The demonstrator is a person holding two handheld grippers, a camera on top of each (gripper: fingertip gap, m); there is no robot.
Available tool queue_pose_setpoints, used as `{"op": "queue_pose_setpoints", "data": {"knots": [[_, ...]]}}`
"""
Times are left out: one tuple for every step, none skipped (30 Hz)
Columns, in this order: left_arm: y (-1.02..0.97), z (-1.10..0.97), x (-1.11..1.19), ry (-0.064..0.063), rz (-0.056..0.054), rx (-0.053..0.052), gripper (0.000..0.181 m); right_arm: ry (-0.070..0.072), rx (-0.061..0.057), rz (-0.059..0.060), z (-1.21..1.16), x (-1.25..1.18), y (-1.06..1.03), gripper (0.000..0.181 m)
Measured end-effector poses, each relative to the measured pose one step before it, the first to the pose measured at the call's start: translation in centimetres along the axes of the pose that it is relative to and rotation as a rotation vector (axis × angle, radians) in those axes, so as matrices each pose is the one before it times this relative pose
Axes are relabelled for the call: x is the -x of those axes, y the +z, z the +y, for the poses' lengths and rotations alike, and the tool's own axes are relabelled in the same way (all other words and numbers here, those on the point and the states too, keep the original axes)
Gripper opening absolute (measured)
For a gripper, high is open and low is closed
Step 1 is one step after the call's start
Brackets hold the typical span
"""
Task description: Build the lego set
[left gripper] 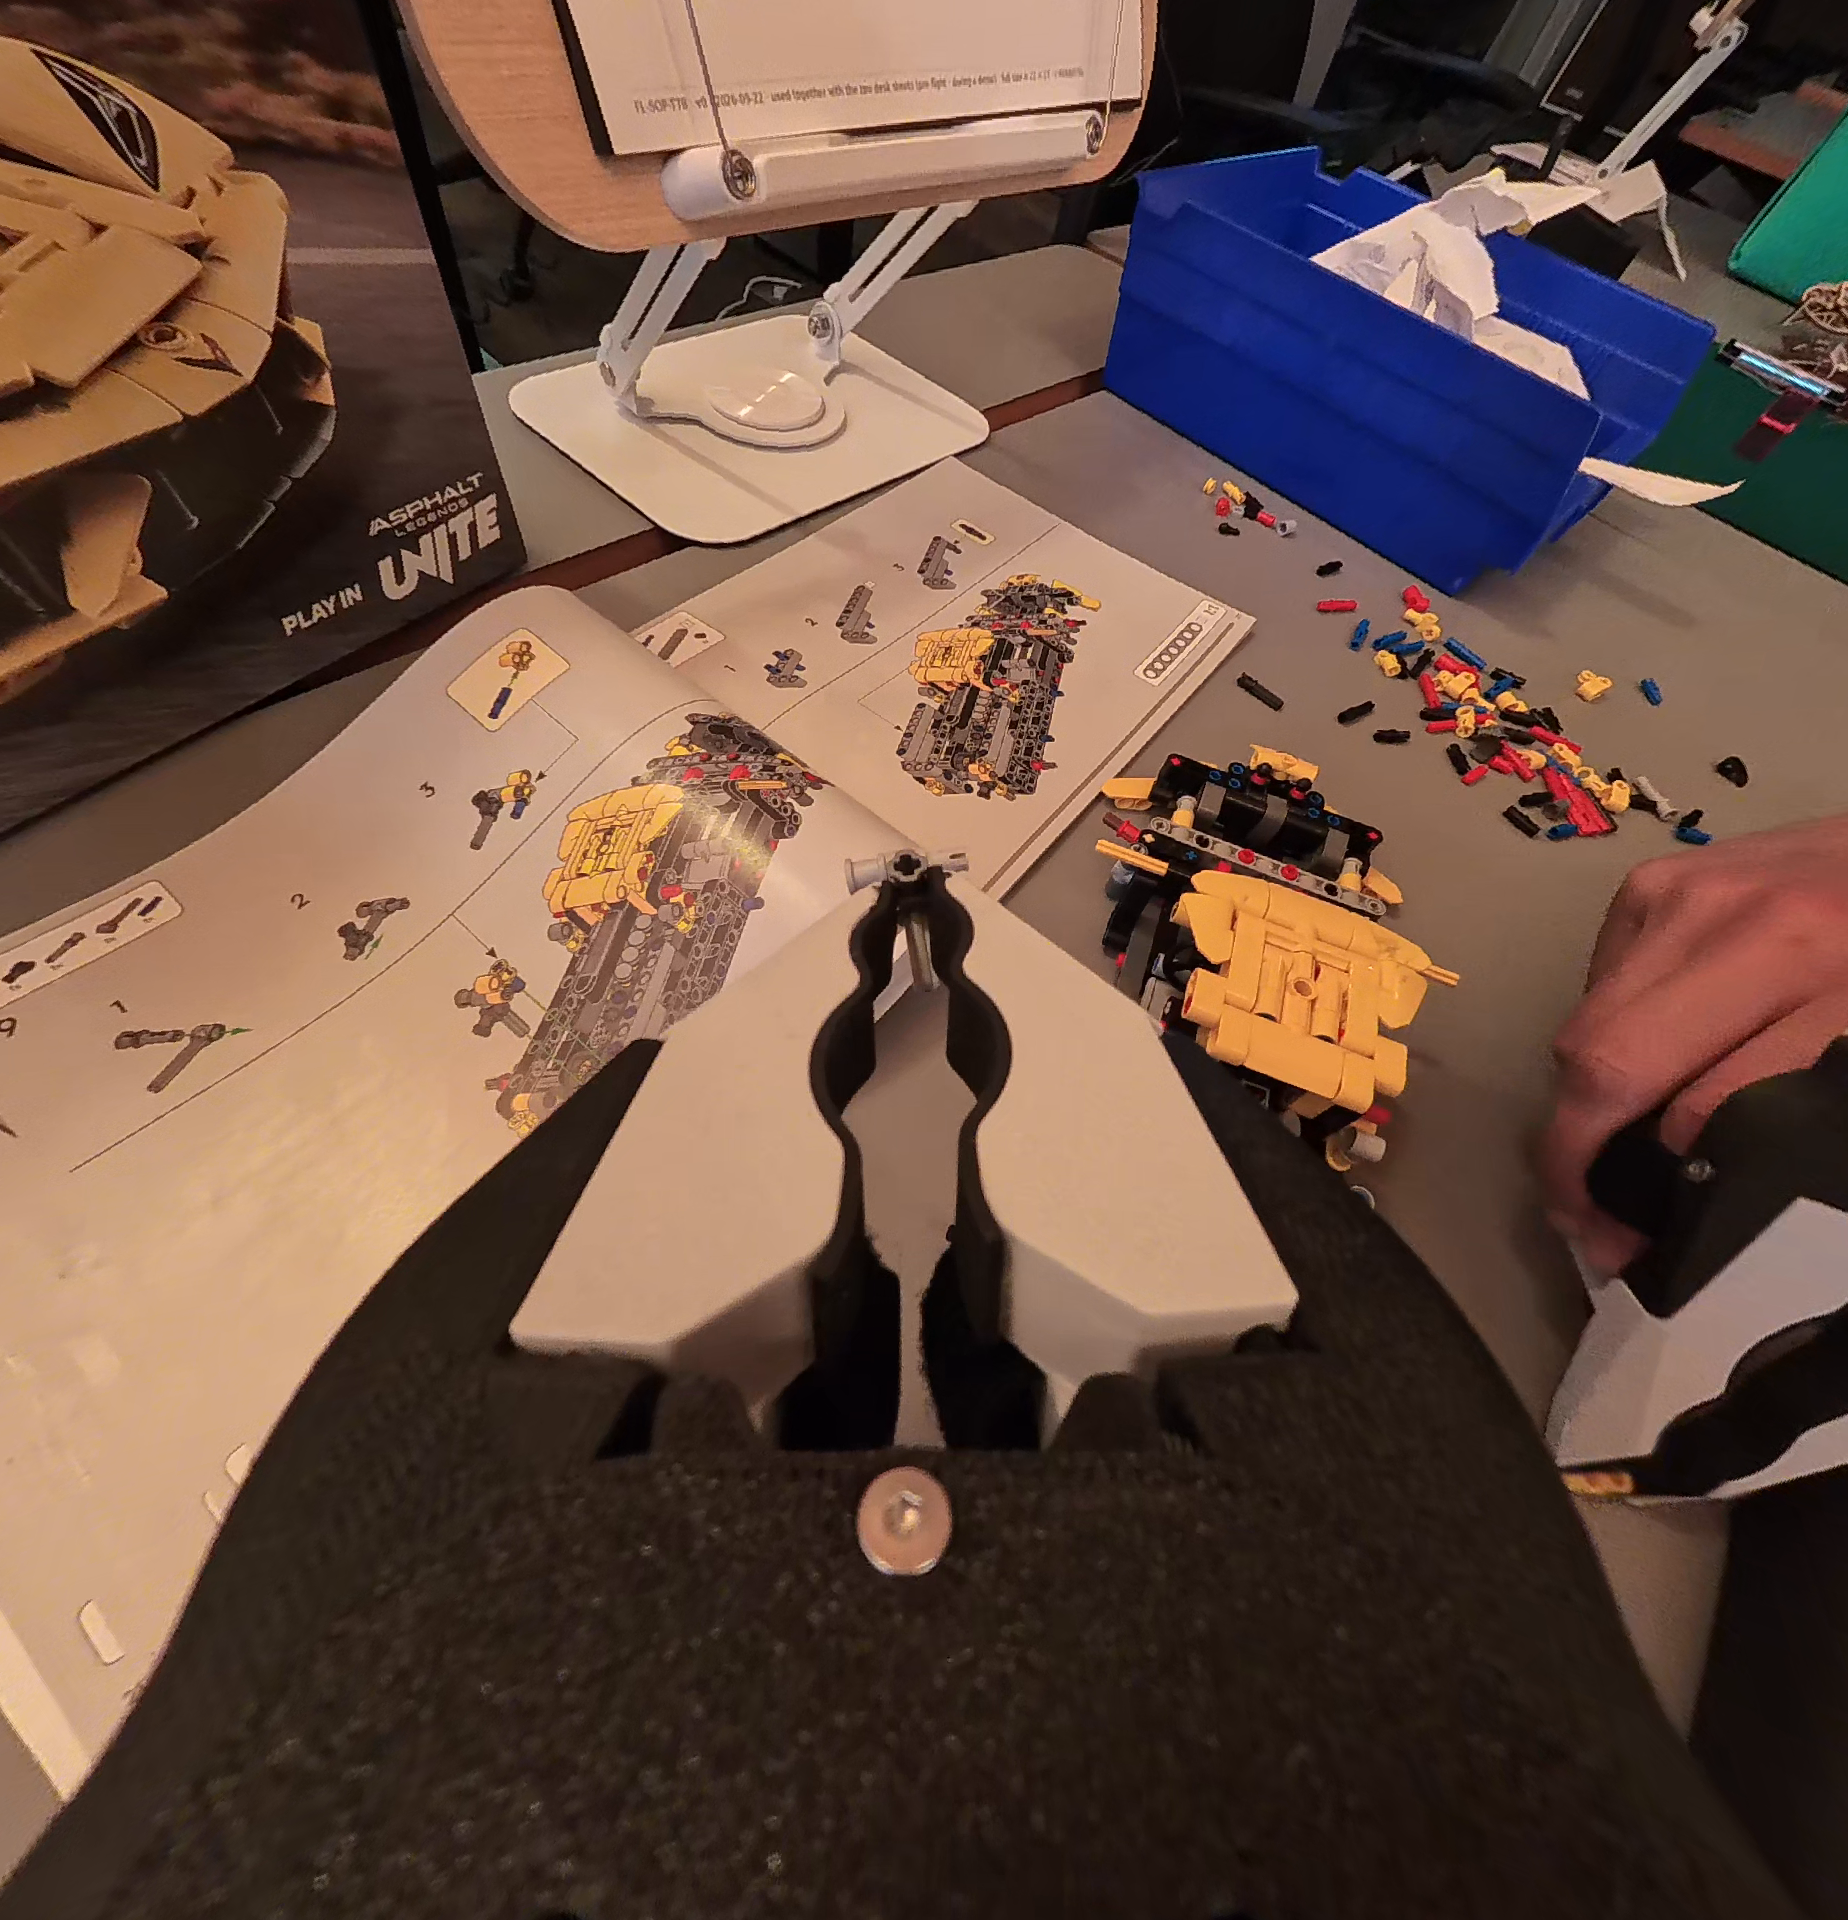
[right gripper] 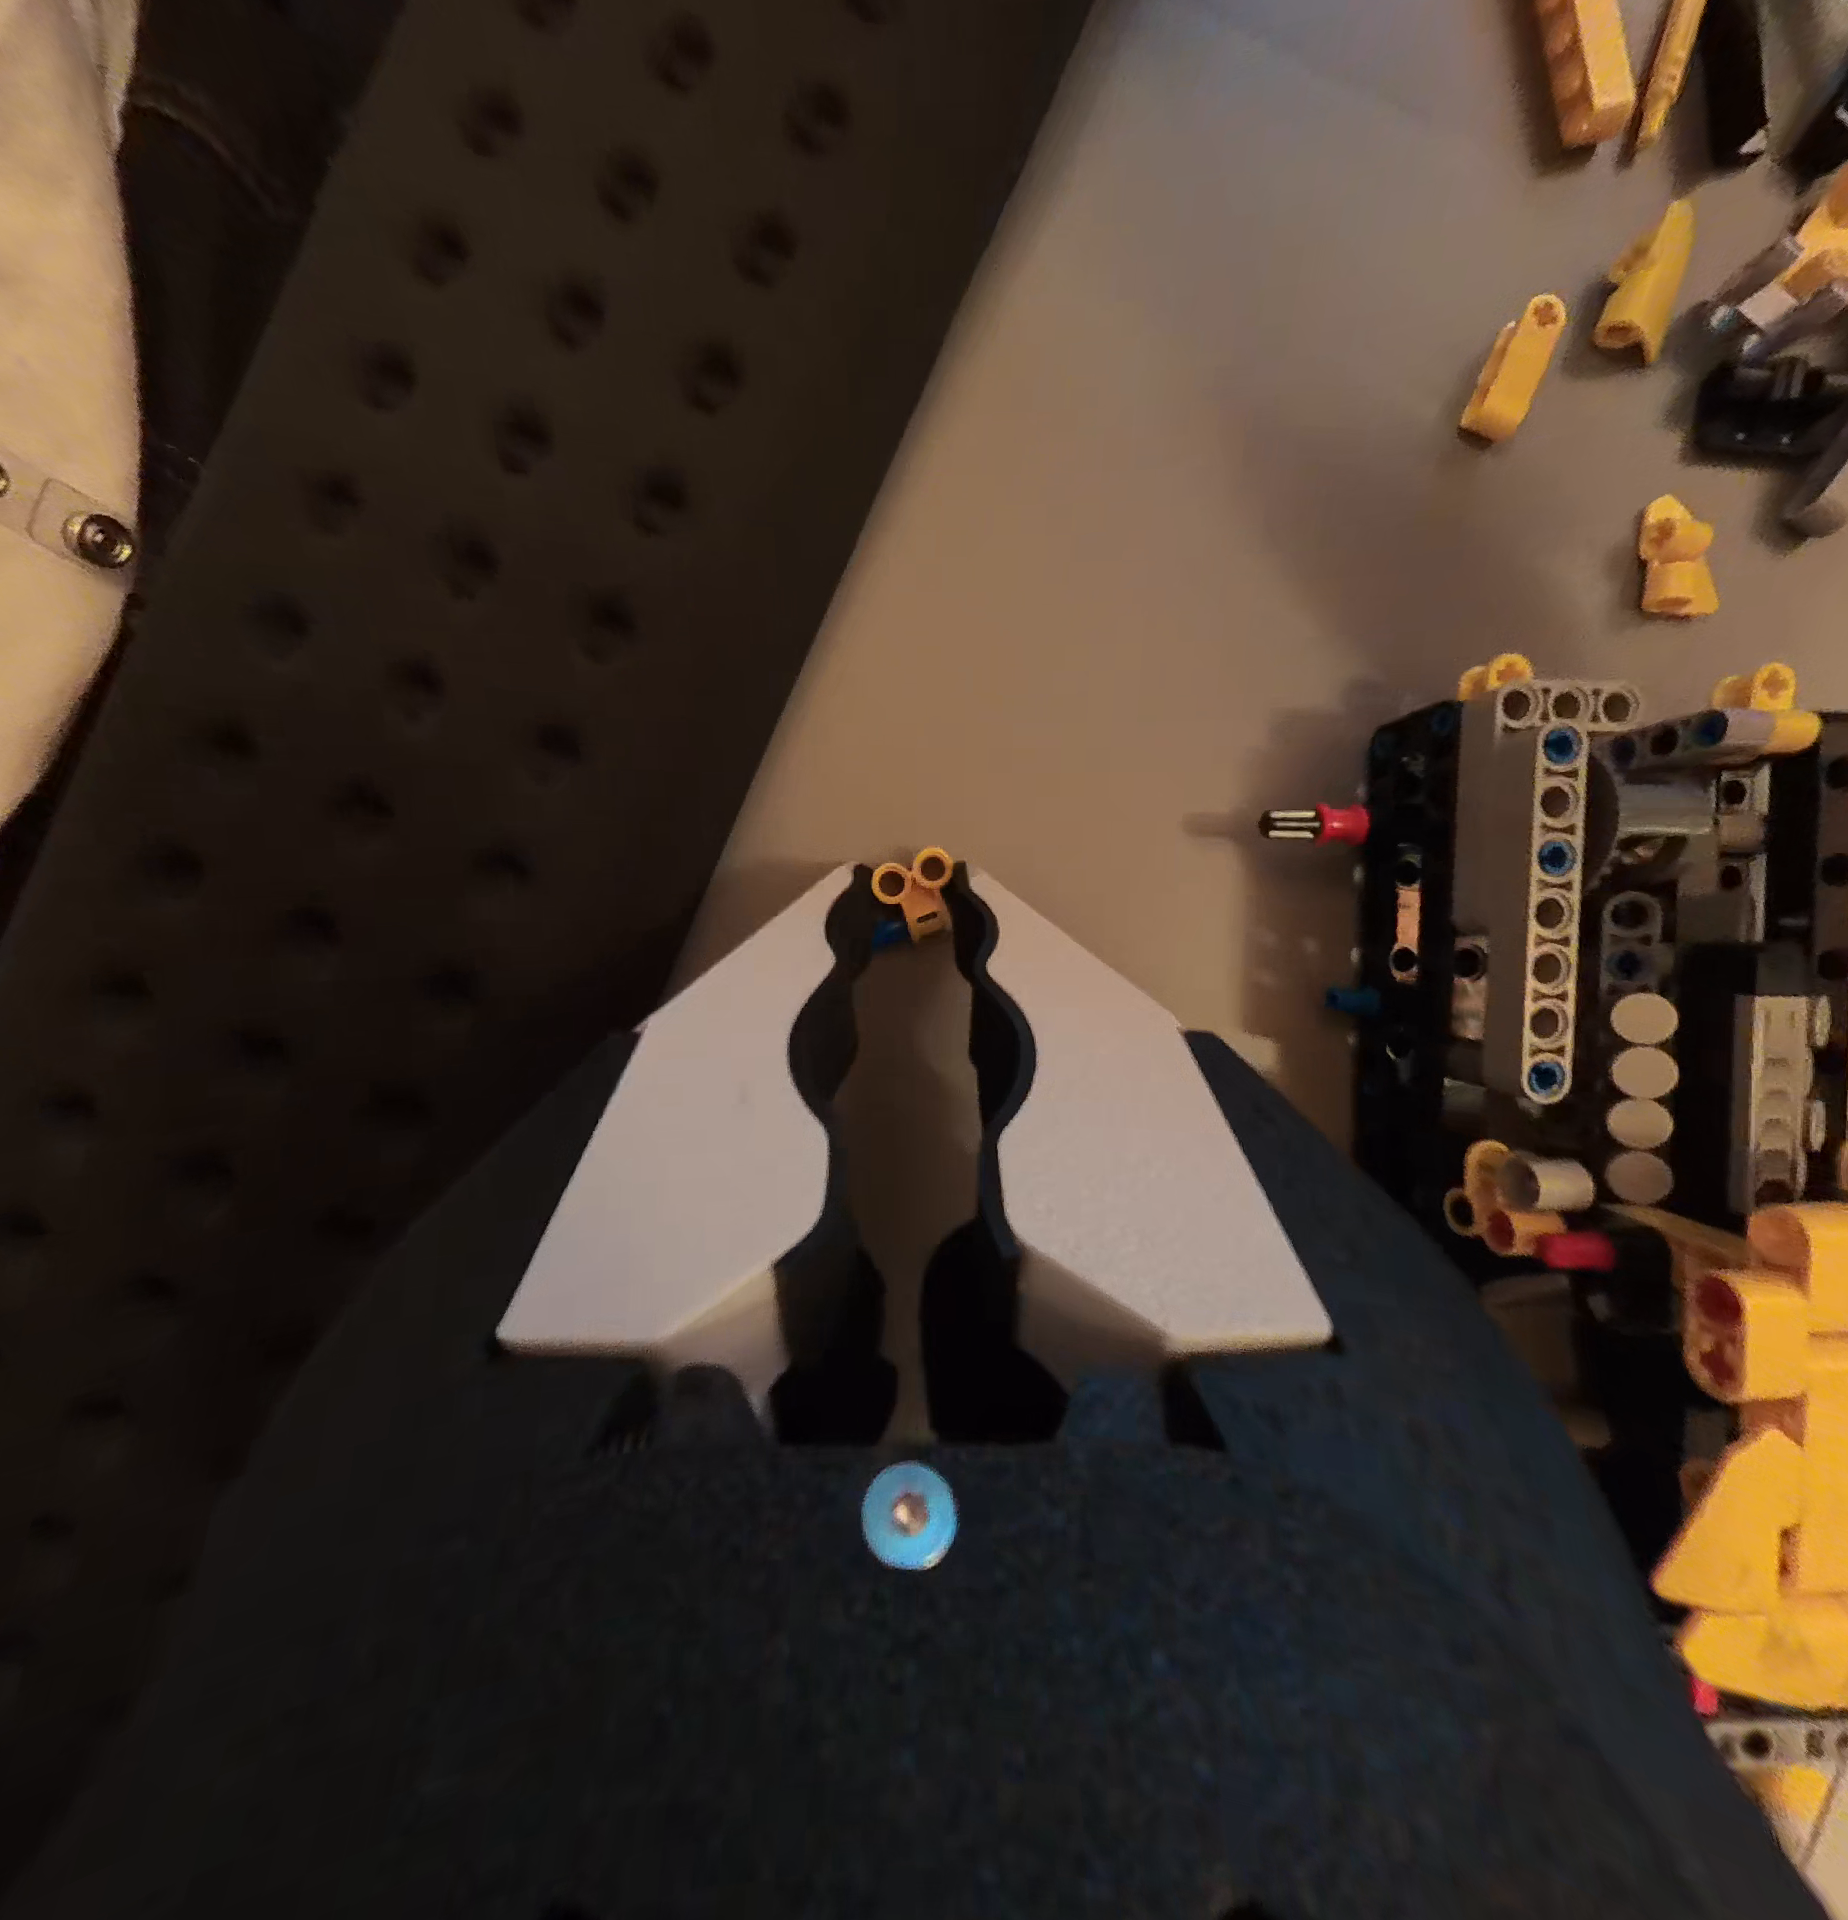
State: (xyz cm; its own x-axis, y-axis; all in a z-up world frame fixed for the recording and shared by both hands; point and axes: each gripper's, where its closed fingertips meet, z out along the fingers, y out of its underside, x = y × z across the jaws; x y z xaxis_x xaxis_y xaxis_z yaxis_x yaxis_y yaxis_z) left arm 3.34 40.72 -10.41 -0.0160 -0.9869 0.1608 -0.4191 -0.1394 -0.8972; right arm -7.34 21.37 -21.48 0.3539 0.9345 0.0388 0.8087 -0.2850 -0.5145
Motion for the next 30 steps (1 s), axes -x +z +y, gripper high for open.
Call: {"op": "queue_pose_setpoints", "data": {"knots": [[-0.07, -0.075, 0.053, -0.0013, -0.0009, -0.004, 0.006, 0.0175, -0.0011, 0.0165, 0.041, -0.254, -0.043, 0.015], [-0.091, -0.083, 0.062, -0.0016, -0.0011, -0.0043, 0.006, 0.0179, -0.0151, 0.0253, -0.037, -0.413, -0.099, 0.015], [-0.101, -0.094, 0.051, -0.002, -0.0007, -0.0048, 0.006, 0.0179, -0.0367, 0.0227, -0.295, -0.387, -0.27, 0.015], [-0.088, -0.106, 0.02, -0.0029, 0.0019, -0.0061, 0.006, 0.0273, -0.0538, 0.0321, -0.556, -0.624, -0.484, 0.015], [-0.073, -0.129, -0.053, -0.003, 0.005, -0.008, 0.006, 0.0351, -0.0601, 0.0454, -0.681, -0.935, -0.649, 0.015], [-0.077, -0.214, -0.179, -0.0008, 0.0096, -0.0129, 0.006, 0.0339, -0.0641, 0.0626, -0.774, -1.269, -0.799, 0.014], [-0.085, -0.308, -0.3, 0.0002, 0.0137, -0.0177, 0.005, 0.0295, -0.078, 0.0739, -0.985, -1.473, -0.959, 0.014], [-0.059, -0.292, -0.469, -0.0013, 0.0227, -0.0147, 0.005, 0.0356, -0.0982, 0.0799, -1.296, -1.604, -1.113, 0.014], [-0.019, -0.247, -0.625, -0.0033, 0.0323, -0.0103, 0.005, 0.0432, -0.1115, 0.0788, -1.525, -1.637, -1.169, 0.014], [0.029, -0.254, -0.68, -0.0053, 0.0348, -0.0114, 0.005, 0.0423, -0.1117, 0.0637, -1.556, -1.407, -1.09, 0.014], [0.072, -0.242, -0.577, -0.0066, 0.0274, -0.0122, 0.005, 0.0308, -0.091, 0.0559, -1.273, -1.267, -0.918, 0.014], [0.107, -0.262, -0.442, -0.0042, 0.017, -0.0156, 0.006, 0.0123, -0.053, 0.0607, -0.749, -1.274, -0.723, 0.014], [0.142, -0.259, -0.441, -0.0024, 0.0146, -0.0148, 0.005, 0.0022, -0.0277, 0.059, -0.341, -1.161, -0.551, 0.014], [0.167, -0.306, -0.535, 0.0, 0.0163, -0.0167, 0.005, -0.0044, -0.0186, 0.0615, -0.117, -1.182, -0.372, 0.014], [0.179, -0.382, -0.683, 0.0013, 0.0208, -0.0197, 0.005, 0.0042, -0.0171, 0.0498, -0.024, -0.977, -0.229, 0.014], [0.238, -0.345, -0.729, 0.0008, 0.0199, -0.0171, 0.005, 0.014, -0.0143, 0.0241, 0.023, -0.536, -0.084, 0.014], [0.303, -0.3, -0.704, 0.005, 0.0137, -0.015, 0.005, 0.0096, -0.0024, 0.0149, 0.087, -0.332, -0.022, 0.014], [0.372, -0.209, -0.622, 0.0092, 0.0058, -0.0108, 0.005, -0.0035, 0.0032, 0.0252, 0.015, -0.378, -0.039, 0.014], [0.403, -0.101, -0.59, 0.0114, 0.0013, -0.0045, 0.005, -0.0174, -0.011, 0.0397, -0.263, -0.506, -0.12, 0.014], [0.379, -0.118, -0.575, 0.0139, -0.0014, -0.0065, 0.005, -0.0252, -0.0198, 0.0337, -0.419, -0.425, -0.162, 0.014], [0.318, -0.15, -0.547, 0.0098, -0.0009, -0.0079, 0.005, -0.0228, -0.0114, 0.0329, -0.308, -0.44, -0.127, 0.014], [0.267, -0.145, -0.47, 0.0047, -0.0017, -0.0053, 0.005, -0.0233, -0.0052, 0.0311, -0.181, -0.4, -0.099, 0.014], [0.244, -0.144, -0.404, 0.0045, -0.0017, -0.0058, 0.005, -0.0218, -0.0054, 0.0153, -0.177, -0.124, -0.081, 0.014], [0.229, -0.083, -0.378, 0.0061, 0.0, -0.003, 0.005, -0.0189, -0.0085, 0.0084, -0.261, 0.005, -0.087, 0.014], [0.236, 0.04, -0.45, 0.0088, 0.0065, 0.0019, 0.005, -0.0174, -0.0098, 0.0048, -0.271, 0.054, -0.07, 0.014], [0.253, 0.119, -0.437, 0.0105, 0.0078, 0.0047, 0.005, -0.014, 0.0073, 0.0157, -0.004, -0.134, -0.008, 0.014], [0.239, 0.153, -0.303, 0.0118, -0.0002, 0.007, 0.005, -0.0117, -0.0012, 0.015, -0.09, -0.171, -0.049, 0.014], [0.203, 0.122, -0.219, 0.014, -0.0047, 0.0057, 0.005, -0.0063, -0.0125, 0.0014, -0.263, -0.012, -0.085, 0.014], [0.145, 0.045, -0.259, 0.0136, -0.0011, 0.0021, 0.005, -0.0033, 0.0107, 0.0049, 0.096, -0.107, 0.007, 0.014], [0.087, 0.025, -0.027, 0.0148, -0.0117, 0.0021, 0.005, -0.0058, 0.0078, 0.0075, 0.121, -0.145, -0.006, 0.014]]}}
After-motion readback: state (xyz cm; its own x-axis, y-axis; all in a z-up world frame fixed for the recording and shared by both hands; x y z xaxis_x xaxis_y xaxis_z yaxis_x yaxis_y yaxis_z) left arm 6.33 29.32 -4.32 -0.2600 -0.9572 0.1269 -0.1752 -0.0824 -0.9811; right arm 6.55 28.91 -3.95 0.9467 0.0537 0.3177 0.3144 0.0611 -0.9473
